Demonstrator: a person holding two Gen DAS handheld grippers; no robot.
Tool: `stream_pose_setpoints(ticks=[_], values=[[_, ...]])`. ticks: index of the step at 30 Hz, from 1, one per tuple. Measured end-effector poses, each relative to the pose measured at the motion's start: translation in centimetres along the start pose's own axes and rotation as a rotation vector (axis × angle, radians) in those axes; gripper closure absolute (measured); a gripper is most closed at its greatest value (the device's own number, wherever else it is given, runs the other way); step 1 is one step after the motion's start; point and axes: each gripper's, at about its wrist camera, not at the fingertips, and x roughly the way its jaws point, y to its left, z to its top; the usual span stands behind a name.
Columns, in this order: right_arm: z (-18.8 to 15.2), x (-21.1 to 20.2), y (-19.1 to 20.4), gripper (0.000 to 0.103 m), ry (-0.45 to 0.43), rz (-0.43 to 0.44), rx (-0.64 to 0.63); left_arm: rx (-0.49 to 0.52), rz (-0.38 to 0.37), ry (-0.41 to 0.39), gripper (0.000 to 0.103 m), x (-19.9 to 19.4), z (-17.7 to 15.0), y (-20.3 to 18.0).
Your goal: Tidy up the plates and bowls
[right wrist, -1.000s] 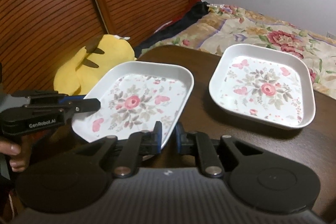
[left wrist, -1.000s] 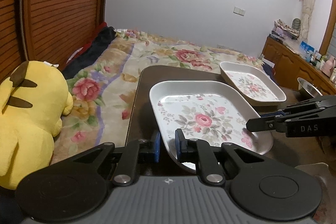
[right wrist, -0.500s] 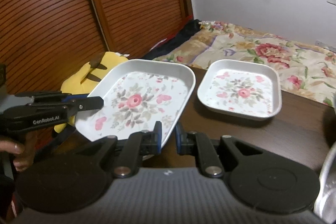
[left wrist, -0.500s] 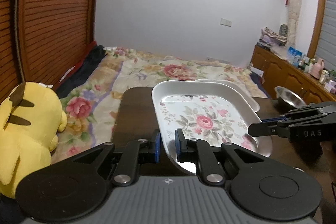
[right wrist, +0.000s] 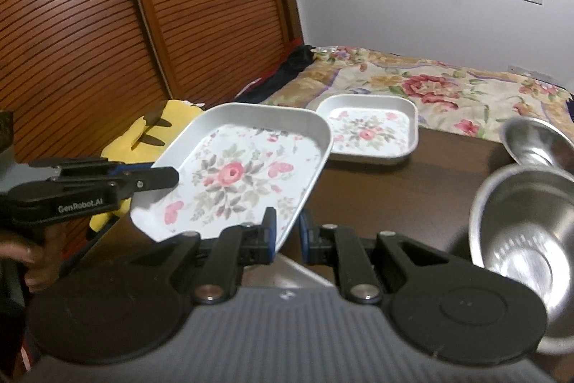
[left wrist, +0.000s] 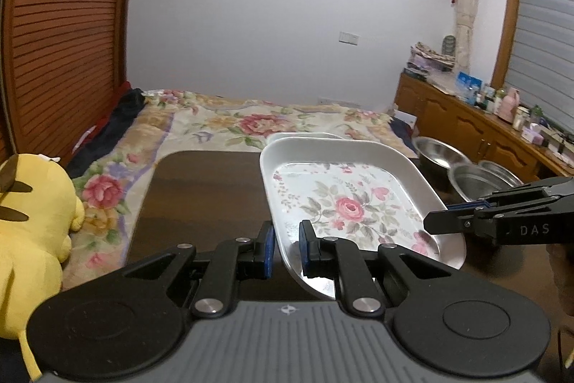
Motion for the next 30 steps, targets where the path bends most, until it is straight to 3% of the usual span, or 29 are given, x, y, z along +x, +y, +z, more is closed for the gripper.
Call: stream_pose_setpoints(ticks=[14, 30], values=[[-5.0, -3.3, -0.6, 0.087, -0.003, -0.018, 0.075, 0.029, -0.057, 0.035, 0.087, -1.2, -1.7, -3.4], [-8.6, -4.5, 1.0, 0.086, -0.02, -0.053, 0.048, 0.039, -0.015, 0.108, 0.087, -1.8, -5.0, -4.6]])
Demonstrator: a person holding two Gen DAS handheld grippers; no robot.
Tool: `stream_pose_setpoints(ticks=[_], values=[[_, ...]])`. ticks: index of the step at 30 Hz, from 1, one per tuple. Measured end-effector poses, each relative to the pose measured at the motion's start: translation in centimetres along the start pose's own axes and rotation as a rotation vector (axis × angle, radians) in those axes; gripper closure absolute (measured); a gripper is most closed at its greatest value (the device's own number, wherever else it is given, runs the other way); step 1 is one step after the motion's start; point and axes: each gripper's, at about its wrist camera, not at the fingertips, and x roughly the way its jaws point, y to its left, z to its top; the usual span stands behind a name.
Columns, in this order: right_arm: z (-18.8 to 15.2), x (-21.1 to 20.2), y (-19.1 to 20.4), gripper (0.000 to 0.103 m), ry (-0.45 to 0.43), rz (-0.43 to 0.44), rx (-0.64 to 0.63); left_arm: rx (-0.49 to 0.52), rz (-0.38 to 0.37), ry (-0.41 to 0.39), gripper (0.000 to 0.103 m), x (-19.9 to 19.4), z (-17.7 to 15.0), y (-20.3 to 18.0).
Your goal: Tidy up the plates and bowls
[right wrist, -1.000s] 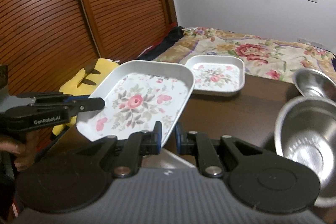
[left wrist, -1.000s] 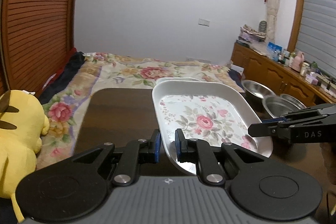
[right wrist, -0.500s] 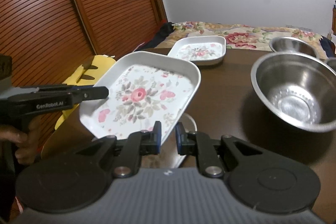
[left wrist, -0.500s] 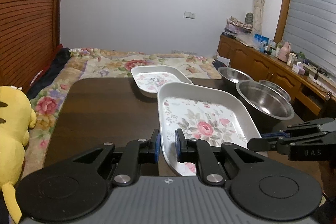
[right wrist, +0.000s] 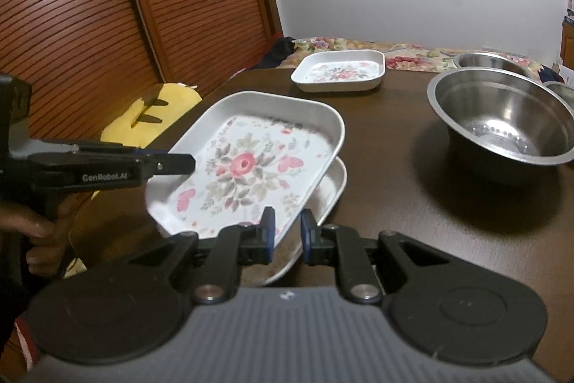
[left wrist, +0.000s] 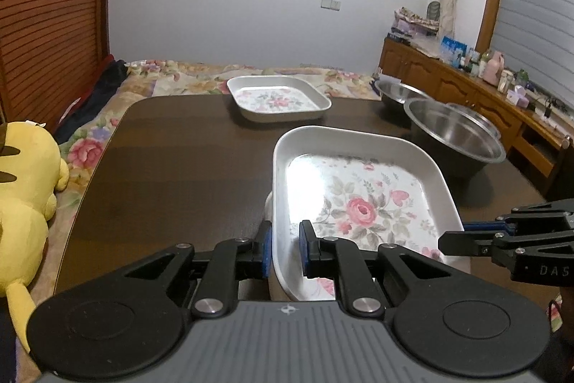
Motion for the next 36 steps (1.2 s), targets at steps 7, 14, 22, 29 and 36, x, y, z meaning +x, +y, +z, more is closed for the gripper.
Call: stream_pose_setpoints(ticks=[7, 14, 22, 29, 36], values=[[-0.7, 0.4, 0.5, 0.086, 0.005, -0.022, -0.028, 0.003, 0.017, 0.028, 0.087, 0.6, -0.9, 0.1], [-0.7, 0.5, 0.4, 0.086, -0.005, -0.031, -0.038, 0.026, 0.035, 0.029, 0.087, 0.5, -1.1, -0.4], [-0.6, 0.6, -0.2, 0.086, -0.009, -0.051, -0.041, 0.02, 0.031, 0.036, 0.087, 0.2, -1.6, -0.7], [-0.6, 0.6, -0.6, 0.085, -0.019, -0.045, -0.022, 0.014, 0.029, 0.034, 0.087, 0.2, -1.6, -0.8], [-0.3, 0.1, -0.6, 0.085, -0.037, -0.043, -0.021, -0.003, 0.043, 0.014, 0.082, 0.0, -1.3, -0.5]])
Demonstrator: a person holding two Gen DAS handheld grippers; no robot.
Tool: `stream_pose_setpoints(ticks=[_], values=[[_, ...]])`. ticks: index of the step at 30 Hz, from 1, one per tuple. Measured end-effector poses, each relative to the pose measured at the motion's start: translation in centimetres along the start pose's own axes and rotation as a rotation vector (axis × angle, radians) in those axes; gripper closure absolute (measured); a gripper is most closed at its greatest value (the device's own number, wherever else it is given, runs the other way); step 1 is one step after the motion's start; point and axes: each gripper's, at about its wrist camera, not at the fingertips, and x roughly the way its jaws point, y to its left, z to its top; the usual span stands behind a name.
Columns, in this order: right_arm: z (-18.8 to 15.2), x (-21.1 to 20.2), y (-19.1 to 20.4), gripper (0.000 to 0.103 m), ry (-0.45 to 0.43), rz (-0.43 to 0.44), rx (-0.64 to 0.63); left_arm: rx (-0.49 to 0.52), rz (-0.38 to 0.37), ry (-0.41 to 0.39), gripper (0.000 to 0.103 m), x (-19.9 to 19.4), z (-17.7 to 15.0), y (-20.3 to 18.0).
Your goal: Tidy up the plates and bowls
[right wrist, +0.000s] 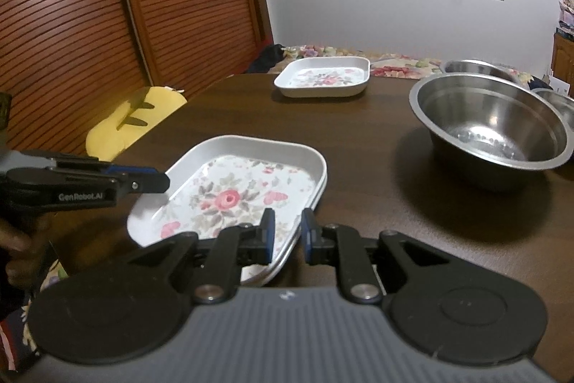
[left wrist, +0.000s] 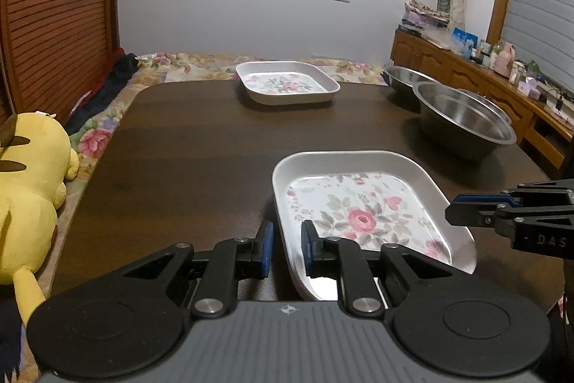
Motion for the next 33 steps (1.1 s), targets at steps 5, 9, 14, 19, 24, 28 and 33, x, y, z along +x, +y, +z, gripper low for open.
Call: stream_pose_setpoints(ticks=[5, 9, 14, 19, 24, 28, 33], values=[[0.3, -0.2, -0.1, 0.082, -0.011, 0.001, 0.01, -0.005, 0.008, -0.02, 0.071, -0.3, 0.7, 0.5], [0.5, -0.5, -0.2, 0.082, -0.02, 0.002, 0.006, -0.003, 0.014, -0.029, 0.07, -0.4, 1.2, 0.7], [1.0, -0.6, -0.3, 0.082, -0.031, 0.0, 0.003, 0.002, 0.014, -0.045, 0.07, -0.5, 1.8, 0.7], [1.6, -0.8, -0.4, 0.082, -0.041, 0.0, 0.002, 0.009, 0.011, -0.06, 0.07, -0.7, 2.5, 0.5], [2.0, -1.2, -0.3, 0.082, -0.056, -0.001, -0.004, 0.014, 0.01, -0.074, 0.07, -0.9, 3.2, 0.5], [2.5, -1.3, -0.4, 0.082, -0.065, 0.001, -0.004, 0.021, 0.01, -0.082, 0.07, -0.9, 3.5, 0.4], [3.0, -1.5, -0.5, 0.082, -0.074, 0.002, -0.004, 0.031, 0.01, -0.094, 0.07, -0.9, 4.1, 0.3]])
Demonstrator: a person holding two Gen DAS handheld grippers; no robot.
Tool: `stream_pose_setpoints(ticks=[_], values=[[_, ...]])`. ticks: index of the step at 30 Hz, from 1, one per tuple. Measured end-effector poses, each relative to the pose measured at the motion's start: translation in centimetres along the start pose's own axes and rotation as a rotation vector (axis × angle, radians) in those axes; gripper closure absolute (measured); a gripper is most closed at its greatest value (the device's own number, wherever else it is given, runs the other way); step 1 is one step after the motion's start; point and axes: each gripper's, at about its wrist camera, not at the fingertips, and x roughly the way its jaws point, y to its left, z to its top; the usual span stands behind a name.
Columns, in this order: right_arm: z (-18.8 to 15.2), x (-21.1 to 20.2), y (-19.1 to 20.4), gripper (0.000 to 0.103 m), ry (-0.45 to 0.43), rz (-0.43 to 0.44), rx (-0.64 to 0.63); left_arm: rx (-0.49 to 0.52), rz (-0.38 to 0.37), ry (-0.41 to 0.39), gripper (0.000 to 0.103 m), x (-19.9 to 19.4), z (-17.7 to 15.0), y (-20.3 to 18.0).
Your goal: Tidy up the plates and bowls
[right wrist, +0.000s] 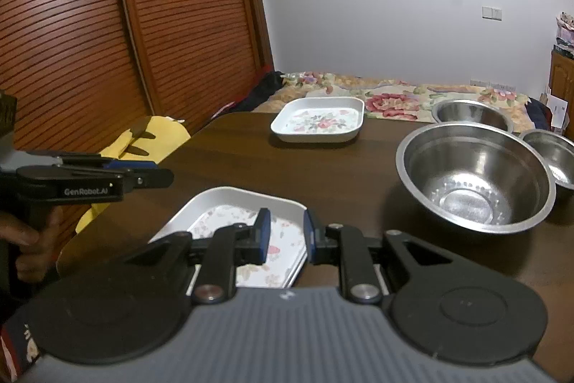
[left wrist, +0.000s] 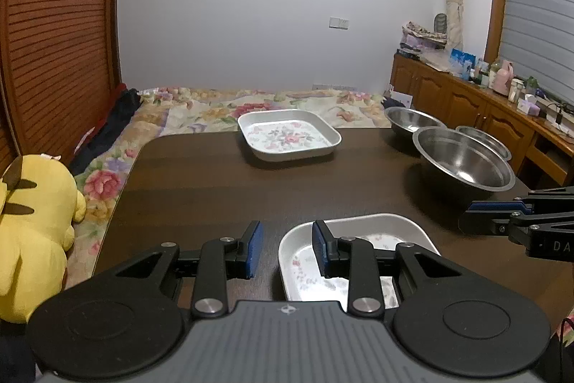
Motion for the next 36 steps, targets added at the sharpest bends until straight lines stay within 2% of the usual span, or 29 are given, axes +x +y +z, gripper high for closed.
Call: stream_pose_setpoints(ticks=[15, 25, 33, 36], values=[[4.0, -0.1, -0.7, 0.082, -0.044, 0.01, -0.035, 0.036, 0.013, -0.032, 0.07, 0.8, 2.9, 0.3], [8.0, 1.4, -2.4, 0.082, -0.064, 0.015, -0.06, 0.03, 0.036, -0.03, 0.07, 3.7, 5.6, 1.8], [10.5, 4.4, -3.5, 0.081, -0.029, 0.028, -0.08, 0.014, 0.039, -0.023, 0.07, 6.5, 8.1, 2.2], [11.1, 6.1, -4.2, 0.076, 0.004, 0.038, -0.059, 0.007, 0.033, -0.015, 0.068, 7.9, 8.8, 2.3]])
